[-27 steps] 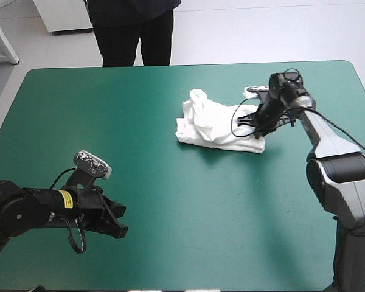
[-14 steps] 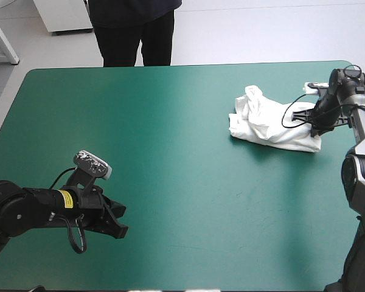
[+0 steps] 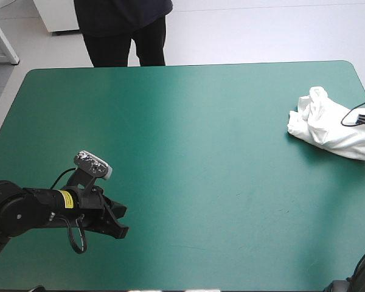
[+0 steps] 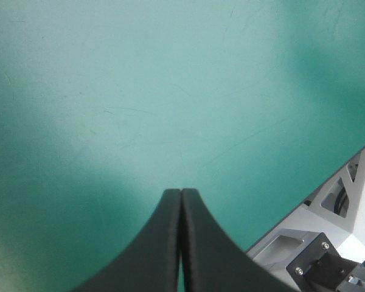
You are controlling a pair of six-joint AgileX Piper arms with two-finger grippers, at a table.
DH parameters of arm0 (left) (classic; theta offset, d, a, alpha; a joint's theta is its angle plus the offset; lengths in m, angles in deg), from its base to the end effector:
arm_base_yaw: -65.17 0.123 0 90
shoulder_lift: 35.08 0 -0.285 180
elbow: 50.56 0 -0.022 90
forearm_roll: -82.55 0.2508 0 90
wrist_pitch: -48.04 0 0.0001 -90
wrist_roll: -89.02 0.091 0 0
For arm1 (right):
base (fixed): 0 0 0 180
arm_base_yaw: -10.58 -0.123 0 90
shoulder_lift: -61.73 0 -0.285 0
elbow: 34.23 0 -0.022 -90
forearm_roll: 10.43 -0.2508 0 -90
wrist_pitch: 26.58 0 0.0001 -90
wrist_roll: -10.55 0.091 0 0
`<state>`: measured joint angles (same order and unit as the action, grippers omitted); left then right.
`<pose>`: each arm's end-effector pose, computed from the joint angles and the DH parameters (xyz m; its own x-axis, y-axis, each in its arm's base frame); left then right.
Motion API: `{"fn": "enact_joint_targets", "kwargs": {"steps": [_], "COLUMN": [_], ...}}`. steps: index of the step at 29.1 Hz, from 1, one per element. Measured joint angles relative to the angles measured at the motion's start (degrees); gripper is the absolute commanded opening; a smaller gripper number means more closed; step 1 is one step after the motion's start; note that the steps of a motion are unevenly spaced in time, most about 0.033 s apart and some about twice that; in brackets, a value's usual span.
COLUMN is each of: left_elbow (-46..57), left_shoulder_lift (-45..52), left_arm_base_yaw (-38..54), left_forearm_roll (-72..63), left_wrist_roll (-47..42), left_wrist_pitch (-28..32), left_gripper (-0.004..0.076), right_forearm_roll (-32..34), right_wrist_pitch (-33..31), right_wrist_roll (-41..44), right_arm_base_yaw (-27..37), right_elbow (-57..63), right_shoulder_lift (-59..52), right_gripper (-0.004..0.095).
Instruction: Fold the cloth
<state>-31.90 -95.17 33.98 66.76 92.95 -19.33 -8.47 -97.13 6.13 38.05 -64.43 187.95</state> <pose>0.1161 -0.0970 0.3681 -0.7278 0.3956 -0.5602 0.5950 0.7704 -0.2290 0.3901 -0.2061 0.2600 -0.9009 0.3688 -0.2288 0.3896 0.9195 -0.0518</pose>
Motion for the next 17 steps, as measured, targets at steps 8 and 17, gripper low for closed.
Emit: {"fn": "enact_joint_targets", "kwargs": {"steps": [8,17], "left_elbow": [0.0,0.0], "left_shoulder_lift": [0.0,0.0], "left_arm_base_yaw": [0.0,0.0], "left_forearm_roll": [-0.23,-0.23], "left_wrist_roll": [0.0,0.0], "left_wrist_pitch": [0.0,0.0], "left_gripper": [-0.0022,-0.0022], "right_forearm_roll": [-4.19,-4.64], "right_wrist_pitch": [-0.17,-0.17], "right_wrist_roll": [-0.42,0.25], "right_arm_base_yaw": [4.05,4.28], "right_elbow": [0.0,0.0], "right_shoulder_lift": [0.0,0.0], "right_gripper": [0.0187,0.051]}}
